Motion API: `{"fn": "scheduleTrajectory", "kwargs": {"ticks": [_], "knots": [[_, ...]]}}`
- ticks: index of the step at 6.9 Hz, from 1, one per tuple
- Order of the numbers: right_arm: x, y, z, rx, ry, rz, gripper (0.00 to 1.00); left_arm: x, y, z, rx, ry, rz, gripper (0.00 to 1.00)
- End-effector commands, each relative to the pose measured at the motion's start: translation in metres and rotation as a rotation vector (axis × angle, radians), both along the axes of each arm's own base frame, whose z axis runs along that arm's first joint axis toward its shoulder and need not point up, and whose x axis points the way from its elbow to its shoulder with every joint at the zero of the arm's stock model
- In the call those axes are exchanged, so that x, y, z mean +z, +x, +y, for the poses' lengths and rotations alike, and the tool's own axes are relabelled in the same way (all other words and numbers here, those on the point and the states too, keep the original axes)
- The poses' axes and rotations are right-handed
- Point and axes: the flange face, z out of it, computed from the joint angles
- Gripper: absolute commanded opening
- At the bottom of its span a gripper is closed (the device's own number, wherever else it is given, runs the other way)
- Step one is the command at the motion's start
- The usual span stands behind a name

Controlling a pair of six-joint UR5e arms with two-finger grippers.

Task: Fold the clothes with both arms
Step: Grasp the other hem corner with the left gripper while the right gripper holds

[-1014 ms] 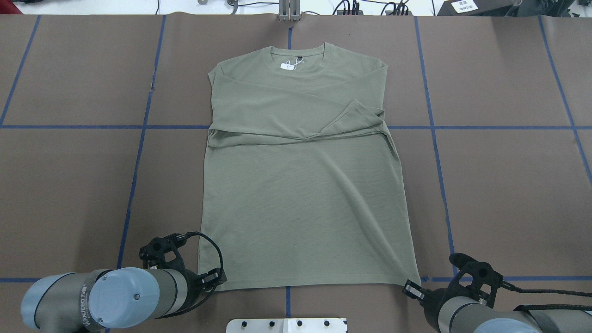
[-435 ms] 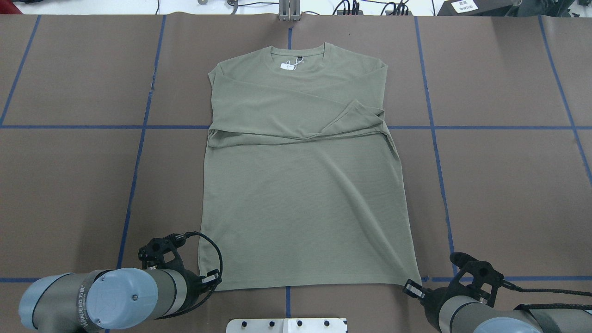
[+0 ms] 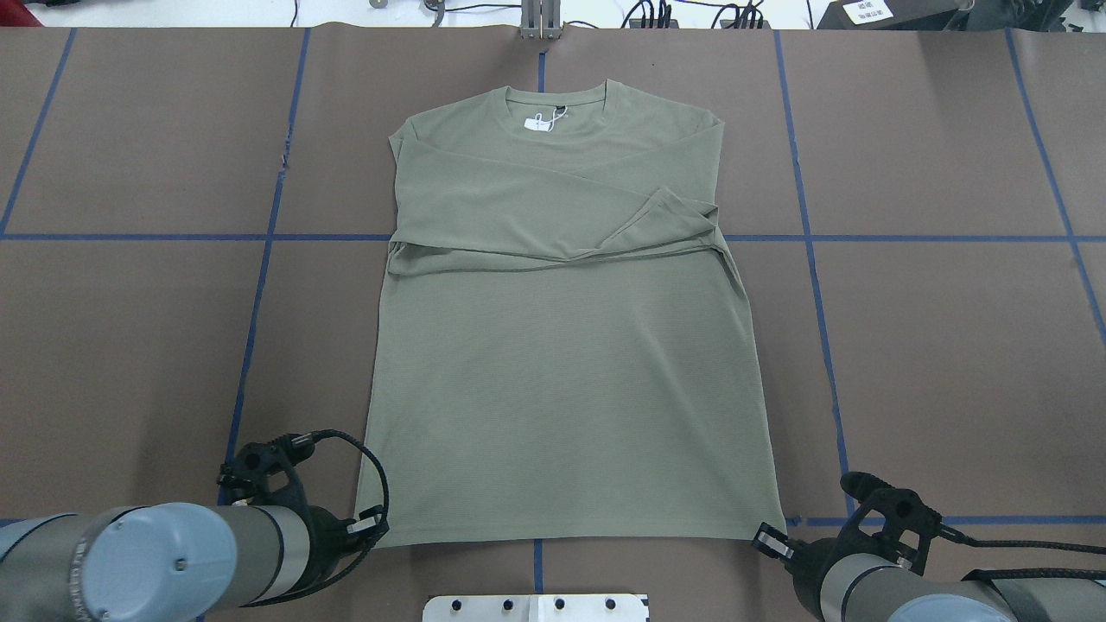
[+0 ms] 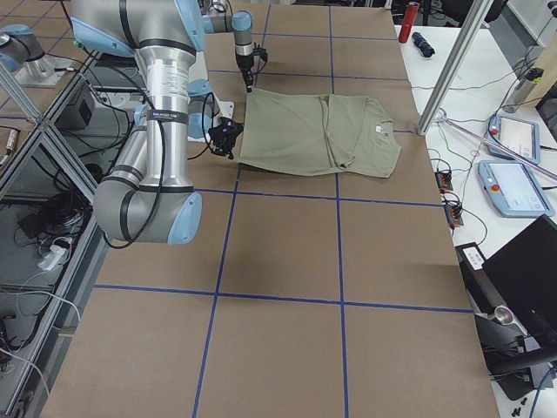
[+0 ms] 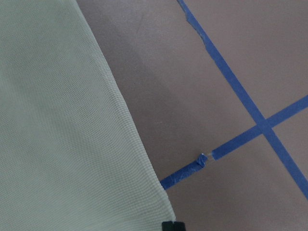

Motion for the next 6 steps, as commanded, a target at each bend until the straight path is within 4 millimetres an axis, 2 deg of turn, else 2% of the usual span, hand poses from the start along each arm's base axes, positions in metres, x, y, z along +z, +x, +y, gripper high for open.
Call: {"fn": "scheduleTrajectory", "kwargs": {"ticks": [1, 2, 3, 4, 5, 6], "knots": [[-0.015, 0.009, 0.010, -0.027, -0.002, -0.007, 0.00, -0.019, -0.036, 0.008, -0.013, -0.032, 0.043, 0.00], [-0.033, 0.023, 0.010, -0.037, -0.015, -0.016, 0.00, -0.040, -0.044, 0.011, -0.009, -0.035, 0.090, 0.00], [-0.047, 0.037, -0.008, 0.006, -0.017, -0.045, 0.00, -0.063, -0.040, 0.008, -0.011, -0.032, 0.142, 0.00], [-0.056, 0.040, -0.026, 0.048, -0.016, -0.067, 0.00, -0.080, -0.045, -0.017, -0.057, -0.016, 0.179, 0.00], [-0.066, 0.047, -0.051, 0.073, -0.044, -0.088, 0.00, -0.098, -0.061, -0.064, -0.129, 0.056, 0.203, 0.00], [-0.072, 0.043, -0.076, 0.072, -0.022, -0.093, 0.00, -0.094, -0.059, -0.110, -0.144, 0.156, 0.154, 0.00]]}}
